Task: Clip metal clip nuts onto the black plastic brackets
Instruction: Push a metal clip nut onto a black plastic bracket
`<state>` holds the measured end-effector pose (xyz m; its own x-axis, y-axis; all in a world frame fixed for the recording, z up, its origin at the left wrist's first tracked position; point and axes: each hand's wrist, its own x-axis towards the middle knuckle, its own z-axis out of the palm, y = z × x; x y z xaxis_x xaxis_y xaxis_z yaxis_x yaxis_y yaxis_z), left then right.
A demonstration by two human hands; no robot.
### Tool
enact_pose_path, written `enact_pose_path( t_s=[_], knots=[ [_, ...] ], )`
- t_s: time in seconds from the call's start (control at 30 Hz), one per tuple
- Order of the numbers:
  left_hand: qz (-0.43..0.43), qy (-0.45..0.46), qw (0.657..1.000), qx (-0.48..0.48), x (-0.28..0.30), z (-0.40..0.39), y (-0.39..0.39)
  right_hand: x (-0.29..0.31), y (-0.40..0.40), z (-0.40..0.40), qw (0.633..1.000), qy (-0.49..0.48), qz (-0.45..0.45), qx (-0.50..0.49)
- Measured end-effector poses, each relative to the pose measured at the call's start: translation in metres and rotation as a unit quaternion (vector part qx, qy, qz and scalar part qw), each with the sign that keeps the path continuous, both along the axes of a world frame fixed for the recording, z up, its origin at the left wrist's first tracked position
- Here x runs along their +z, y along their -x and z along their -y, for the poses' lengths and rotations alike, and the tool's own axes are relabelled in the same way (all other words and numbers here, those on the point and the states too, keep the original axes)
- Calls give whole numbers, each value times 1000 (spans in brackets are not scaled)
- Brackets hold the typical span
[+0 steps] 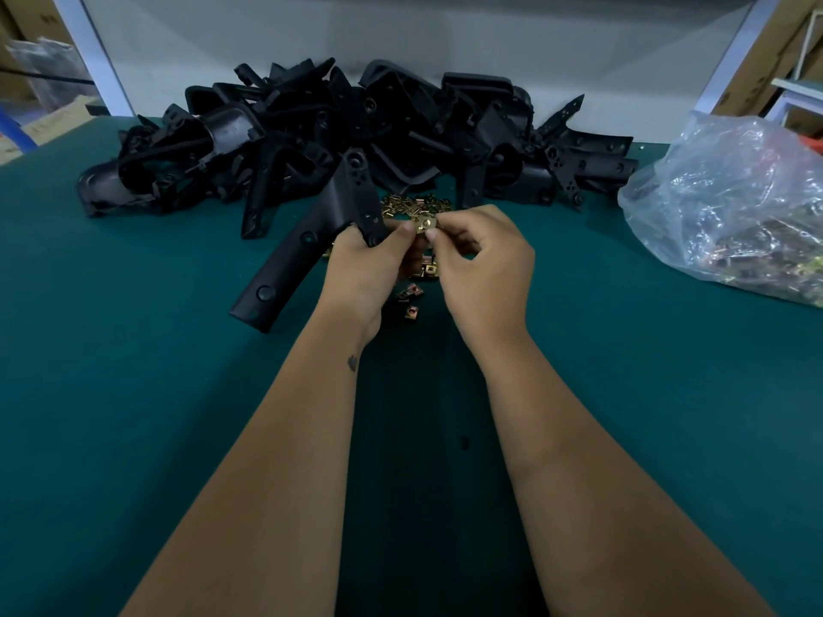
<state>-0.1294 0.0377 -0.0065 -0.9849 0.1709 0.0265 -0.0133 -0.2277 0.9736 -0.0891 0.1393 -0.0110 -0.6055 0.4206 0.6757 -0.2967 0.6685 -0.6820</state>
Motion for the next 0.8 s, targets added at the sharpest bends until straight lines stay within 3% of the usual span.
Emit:
enact_pose_path(
  t_s=[0.47,0.57,0.7,0.8],
  knots=[
    [-11,20,993,119,-1,-5,4,-1,-3,12,999,-8,6,-32],
    [-17,33,995,92,-1,-6,1,0,-2,13,997,69,43,13],
    [-21,37,996,76,-1,-12,-4,2,0,14,966,239,71,75],
    [-21,37,995,89,-2,-13,-3,0,4,12,948,289,100,84]
  ],
)
